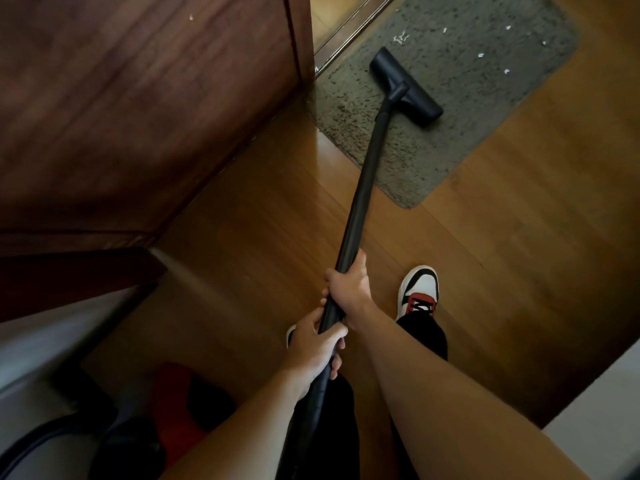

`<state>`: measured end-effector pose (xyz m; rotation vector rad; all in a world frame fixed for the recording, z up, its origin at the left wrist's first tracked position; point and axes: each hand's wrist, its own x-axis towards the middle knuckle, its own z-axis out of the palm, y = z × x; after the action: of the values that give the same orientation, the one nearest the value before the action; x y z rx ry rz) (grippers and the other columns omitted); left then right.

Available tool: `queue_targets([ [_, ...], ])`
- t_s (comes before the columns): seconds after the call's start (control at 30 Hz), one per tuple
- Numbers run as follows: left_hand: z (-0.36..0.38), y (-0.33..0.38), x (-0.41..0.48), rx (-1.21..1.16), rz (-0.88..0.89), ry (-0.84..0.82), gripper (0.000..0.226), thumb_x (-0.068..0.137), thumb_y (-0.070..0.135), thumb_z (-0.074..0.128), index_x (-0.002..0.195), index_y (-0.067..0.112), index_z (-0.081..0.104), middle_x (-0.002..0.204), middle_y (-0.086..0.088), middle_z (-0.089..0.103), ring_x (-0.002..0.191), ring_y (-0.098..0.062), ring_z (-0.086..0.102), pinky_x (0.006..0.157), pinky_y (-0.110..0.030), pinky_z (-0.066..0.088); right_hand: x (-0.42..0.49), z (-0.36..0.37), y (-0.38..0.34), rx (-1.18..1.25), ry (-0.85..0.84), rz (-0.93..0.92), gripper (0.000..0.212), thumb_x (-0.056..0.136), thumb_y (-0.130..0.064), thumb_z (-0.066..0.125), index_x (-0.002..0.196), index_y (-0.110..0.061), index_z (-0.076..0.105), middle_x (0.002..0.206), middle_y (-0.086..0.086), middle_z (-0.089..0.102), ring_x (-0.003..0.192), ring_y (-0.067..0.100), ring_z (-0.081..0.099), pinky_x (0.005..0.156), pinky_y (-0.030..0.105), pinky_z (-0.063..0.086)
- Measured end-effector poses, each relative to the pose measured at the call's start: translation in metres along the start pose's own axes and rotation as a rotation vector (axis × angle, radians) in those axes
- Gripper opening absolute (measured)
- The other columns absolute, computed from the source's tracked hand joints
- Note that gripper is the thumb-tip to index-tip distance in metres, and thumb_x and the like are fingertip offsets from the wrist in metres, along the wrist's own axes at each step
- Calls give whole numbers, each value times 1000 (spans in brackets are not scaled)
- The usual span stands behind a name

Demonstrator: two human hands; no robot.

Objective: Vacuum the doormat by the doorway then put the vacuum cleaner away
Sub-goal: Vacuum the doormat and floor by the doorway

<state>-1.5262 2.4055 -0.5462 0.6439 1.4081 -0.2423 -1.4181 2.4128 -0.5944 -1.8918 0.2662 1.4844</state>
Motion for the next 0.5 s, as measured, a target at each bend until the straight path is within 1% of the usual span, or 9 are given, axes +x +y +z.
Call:
queue_targets([
  [0.13, 1, 1, 1, 10, 19, -1, 11, 90, 21, 69, 89, 11, 64, 63, -4, 58, 43, -17, 48, 43, -29, 41, 3, -1, -1, 17, 9, 9, 58, 95, -8, 58, 137, -36, 31, 83, 12, 57, 53, 17, 58, 53, 32, 54],
  [0.3, 23, 15, 3, 6, 29, -13, 14, 92, 23, 68, 94, 9, 65, 69, -6, 58, 44, -17, 49, 43, -27, 41, 12, -19, -16, 4, 5, 1, 54, 96, -8, 59, 136, -34, 33, 82, 12, 57, 51, 16, 58, 53, 31, 54],
  [0.43, 50, 33, 9, -5, 23, -14, 12, 91, 21, 67, 94, 9, 64, 70, -7, 57, 45, -19, 49, 45, -29, 42, 25, -42, -33, -27, 27, -10, 37, 95, -8, 57, 122, -23, 37, 82, 13, 56, 51, 18, 57, 52, 32, 53],
  [0.5, 66, 45, 15, -6, 26, -6, 10, 92, 19, 67, 94, 10, 65, 69, -7, 57, 45, -19, 49, 45, -29, 42, 35, -55, -46, -41, 36, -13, 33, 94, -9, 57, 118, -20, 38, 80, 13, 56, 51, 18, 57, 51, 32, 53],
])
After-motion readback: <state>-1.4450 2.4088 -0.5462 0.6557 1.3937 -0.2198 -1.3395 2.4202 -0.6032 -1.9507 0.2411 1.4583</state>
